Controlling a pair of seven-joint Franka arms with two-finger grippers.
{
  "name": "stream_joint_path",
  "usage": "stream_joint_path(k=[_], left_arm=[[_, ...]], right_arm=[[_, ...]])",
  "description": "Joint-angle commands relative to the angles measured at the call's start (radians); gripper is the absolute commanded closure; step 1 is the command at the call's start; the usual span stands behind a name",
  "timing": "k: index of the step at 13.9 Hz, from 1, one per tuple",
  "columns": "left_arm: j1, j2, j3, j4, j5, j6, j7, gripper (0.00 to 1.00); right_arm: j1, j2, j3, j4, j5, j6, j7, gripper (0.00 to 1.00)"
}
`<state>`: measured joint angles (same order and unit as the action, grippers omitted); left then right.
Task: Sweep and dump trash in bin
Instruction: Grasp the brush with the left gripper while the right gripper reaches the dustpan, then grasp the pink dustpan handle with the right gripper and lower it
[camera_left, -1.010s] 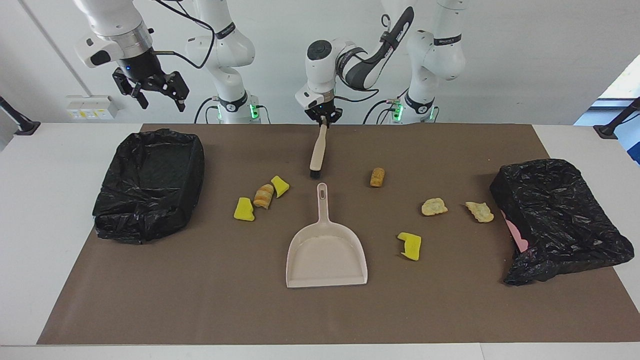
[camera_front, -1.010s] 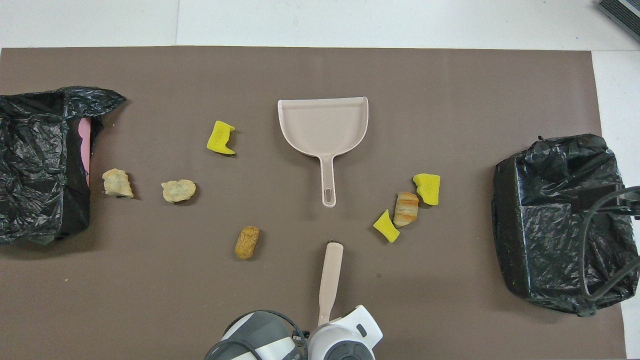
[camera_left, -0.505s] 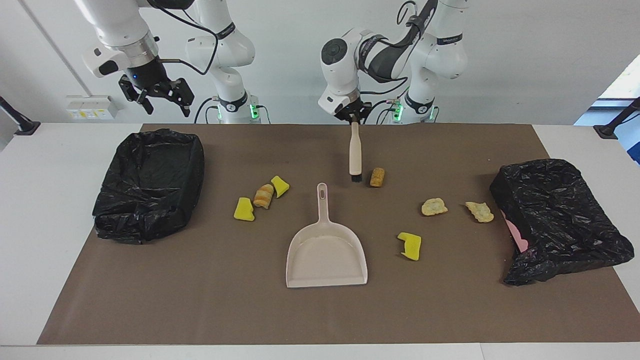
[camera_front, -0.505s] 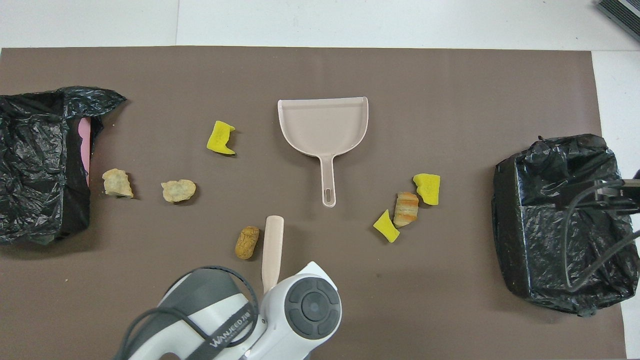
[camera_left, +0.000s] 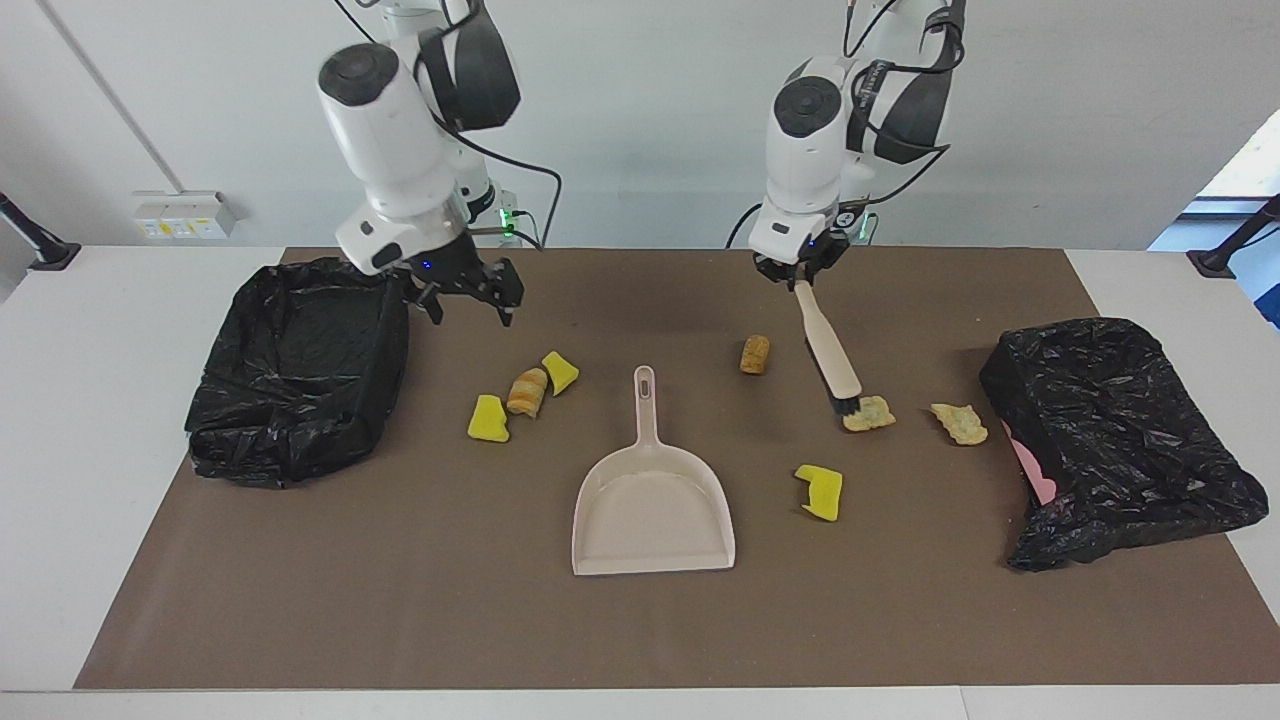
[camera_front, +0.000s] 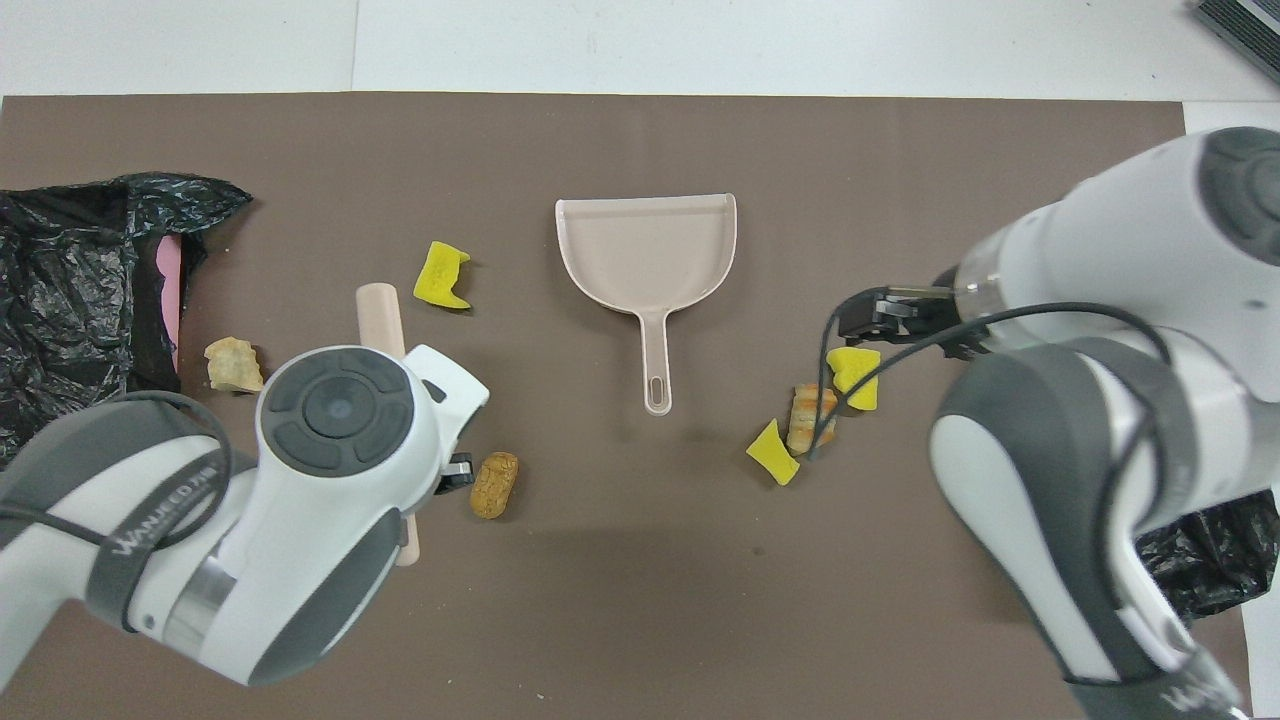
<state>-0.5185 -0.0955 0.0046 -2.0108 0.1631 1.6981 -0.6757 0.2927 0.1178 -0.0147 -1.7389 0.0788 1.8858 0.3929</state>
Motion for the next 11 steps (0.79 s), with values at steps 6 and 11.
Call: stream_joint_path(k=[6,11], left_arm=[[0.224,0.059,-0.017,-0.012,0.217,-0.022,0.099,1.0],[0.276,0.102,-0.017,-0.037,0.236,-0.015,0.143,1.0]], right_arm=[[0.221,0.242,-0.002,0.059,-0.002,0.231,0.198,0.0],[0.281,0.316,-0.001,0.056,-0.119,0.306,0.192,0.0]])
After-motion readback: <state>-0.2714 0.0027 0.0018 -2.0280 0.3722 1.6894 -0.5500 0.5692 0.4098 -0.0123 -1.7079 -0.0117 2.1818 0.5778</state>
